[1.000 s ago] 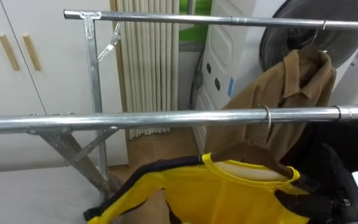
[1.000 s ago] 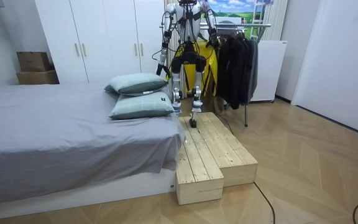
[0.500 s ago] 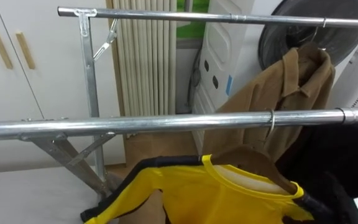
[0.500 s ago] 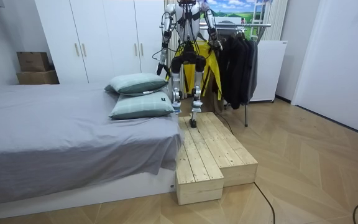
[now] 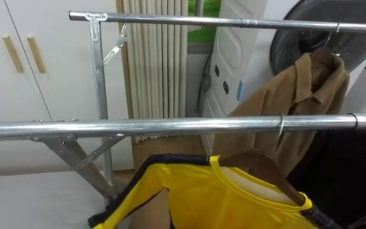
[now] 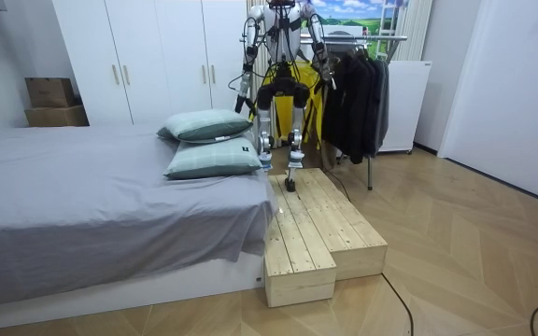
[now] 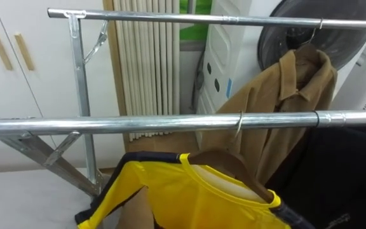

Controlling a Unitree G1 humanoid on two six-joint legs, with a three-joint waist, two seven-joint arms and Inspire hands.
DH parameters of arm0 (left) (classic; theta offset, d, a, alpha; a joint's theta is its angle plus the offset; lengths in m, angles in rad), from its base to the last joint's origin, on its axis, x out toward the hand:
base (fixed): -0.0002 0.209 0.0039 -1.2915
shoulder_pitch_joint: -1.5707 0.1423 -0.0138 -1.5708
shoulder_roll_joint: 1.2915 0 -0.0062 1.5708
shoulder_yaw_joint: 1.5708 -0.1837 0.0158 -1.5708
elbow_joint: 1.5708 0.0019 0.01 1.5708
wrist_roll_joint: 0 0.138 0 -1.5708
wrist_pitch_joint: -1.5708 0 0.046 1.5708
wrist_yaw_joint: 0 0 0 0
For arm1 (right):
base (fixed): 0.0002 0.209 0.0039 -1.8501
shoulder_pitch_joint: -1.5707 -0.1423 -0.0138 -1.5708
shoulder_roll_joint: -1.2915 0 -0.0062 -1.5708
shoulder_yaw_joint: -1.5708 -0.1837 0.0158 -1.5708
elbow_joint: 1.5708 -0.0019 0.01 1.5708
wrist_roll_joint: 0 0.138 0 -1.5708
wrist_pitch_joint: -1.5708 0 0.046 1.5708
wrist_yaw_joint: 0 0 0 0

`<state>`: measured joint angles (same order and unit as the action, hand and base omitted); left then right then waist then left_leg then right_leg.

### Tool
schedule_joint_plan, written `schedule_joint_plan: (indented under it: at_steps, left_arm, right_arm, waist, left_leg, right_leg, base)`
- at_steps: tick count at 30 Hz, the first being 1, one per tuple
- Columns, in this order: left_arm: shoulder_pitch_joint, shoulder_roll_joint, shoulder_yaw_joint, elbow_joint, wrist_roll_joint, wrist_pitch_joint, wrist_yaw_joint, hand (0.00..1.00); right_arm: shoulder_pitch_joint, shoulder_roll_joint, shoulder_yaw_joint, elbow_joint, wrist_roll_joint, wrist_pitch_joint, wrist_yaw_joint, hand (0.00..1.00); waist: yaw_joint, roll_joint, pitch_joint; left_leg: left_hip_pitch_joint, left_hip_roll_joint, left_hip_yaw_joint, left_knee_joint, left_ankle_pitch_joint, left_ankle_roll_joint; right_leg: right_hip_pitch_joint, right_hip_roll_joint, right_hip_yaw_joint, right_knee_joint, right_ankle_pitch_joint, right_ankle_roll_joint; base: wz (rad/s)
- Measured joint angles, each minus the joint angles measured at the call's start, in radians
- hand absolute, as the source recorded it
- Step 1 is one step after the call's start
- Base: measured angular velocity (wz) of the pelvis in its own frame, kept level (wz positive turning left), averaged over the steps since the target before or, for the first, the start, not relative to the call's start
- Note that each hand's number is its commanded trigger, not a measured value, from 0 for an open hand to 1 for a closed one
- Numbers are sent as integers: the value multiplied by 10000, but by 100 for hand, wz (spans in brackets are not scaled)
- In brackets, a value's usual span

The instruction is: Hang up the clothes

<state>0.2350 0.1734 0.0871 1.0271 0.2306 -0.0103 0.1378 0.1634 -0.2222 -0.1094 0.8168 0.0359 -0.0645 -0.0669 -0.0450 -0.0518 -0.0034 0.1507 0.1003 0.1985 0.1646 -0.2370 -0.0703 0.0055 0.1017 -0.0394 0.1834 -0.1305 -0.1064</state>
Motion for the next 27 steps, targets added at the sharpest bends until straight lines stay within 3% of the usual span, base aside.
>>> schedule_joint_plan:
  at_steps: [8,14,27]
  left_arm:
    - [-130,-8,-27,664,3,-57,-17,0]
    - [-78,-22,-9,655,78,-142,9,0]
    - [-76,-400,-45,672,-24,-144,289,0]
  right_arm:
    - [60,611,-8,2660,916,-23,444,0]
    - [260,847,-5,3171,1270,-90,823,0]
    - [345,1013,87,3745,1984,-75,1045,0]
  waist:
    - [-80,176,14]
    - [-64,352,47]
    - [-65,383,18]
  left_leg:
    - [-7,-36,-119,7,0,3]
    - [-6,-72,-104,15,9,22]
    - [39,-86,-165,14,13,27]
  right_leg:
    - [27,-70,-146,5,-7,12]
    - [-24,-98,-120,22,-18,31]
    - [112,-115,-188,-11,-32,53]
  base:
    - [4]
    - [0]
    - [1]
